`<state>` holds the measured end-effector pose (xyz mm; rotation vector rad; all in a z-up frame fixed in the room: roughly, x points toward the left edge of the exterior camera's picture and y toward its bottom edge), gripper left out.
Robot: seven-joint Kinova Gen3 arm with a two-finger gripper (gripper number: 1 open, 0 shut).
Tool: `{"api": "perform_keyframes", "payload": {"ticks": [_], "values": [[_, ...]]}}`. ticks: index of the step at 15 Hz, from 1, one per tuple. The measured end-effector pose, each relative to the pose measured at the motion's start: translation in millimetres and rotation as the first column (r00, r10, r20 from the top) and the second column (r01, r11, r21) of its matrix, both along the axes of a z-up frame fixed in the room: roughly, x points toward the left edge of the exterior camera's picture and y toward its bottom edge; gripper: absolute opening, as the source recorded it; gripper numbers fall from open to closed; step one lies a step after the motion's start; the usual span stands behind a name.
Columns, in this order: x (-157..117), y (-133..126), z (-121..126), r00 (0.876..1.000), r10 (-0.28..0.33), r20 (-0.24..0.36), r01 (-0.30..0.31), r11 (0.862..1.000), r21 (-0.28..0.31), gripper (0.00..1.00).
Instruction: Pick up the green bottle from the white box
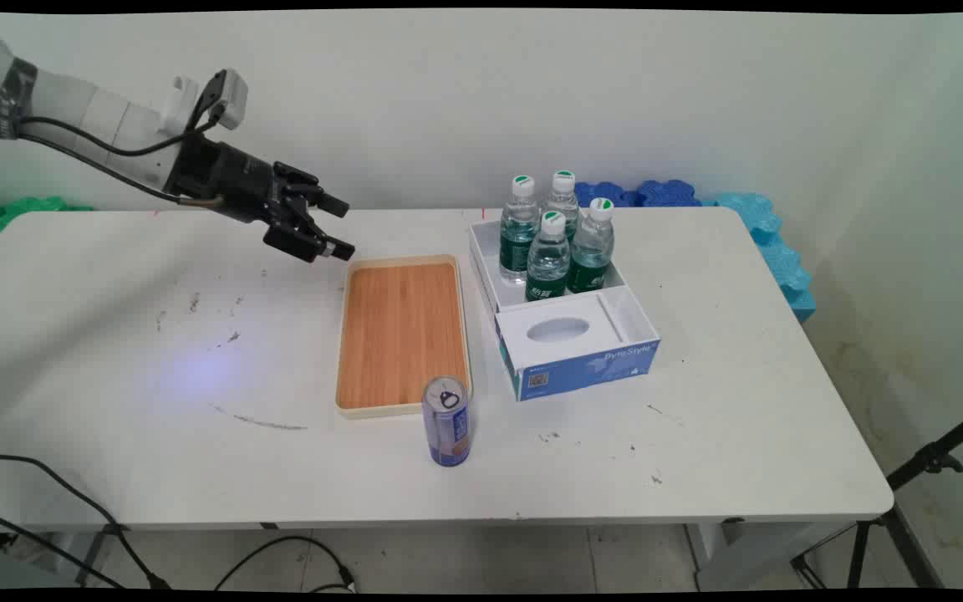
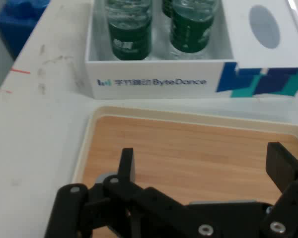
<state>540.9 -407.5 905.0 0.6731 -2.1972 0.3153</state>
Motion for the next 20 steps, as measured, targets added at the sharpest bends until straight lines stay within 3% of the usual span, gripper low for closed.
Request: {"api": "perform_keyframes", "payload": {"ticks": [4, 8, 14, 20], "values": [[-10, -17, 1, 0.999, 0.044, -0.018, -0.044, 0.999, -0.001, 1.00], [-38, -61, 4, 0.997, 0.071, -0.018, -0.072, 0.997, -0.015, 1.00], [-97, -125, -13, 0.998, 0.053, 0.020, -0.052, 0.998, -0.028, 1.00], [-137, -164, -38, 0.998, 0.008, 0.055, -0.007, 1.000, -0.021, 1.00]]}}
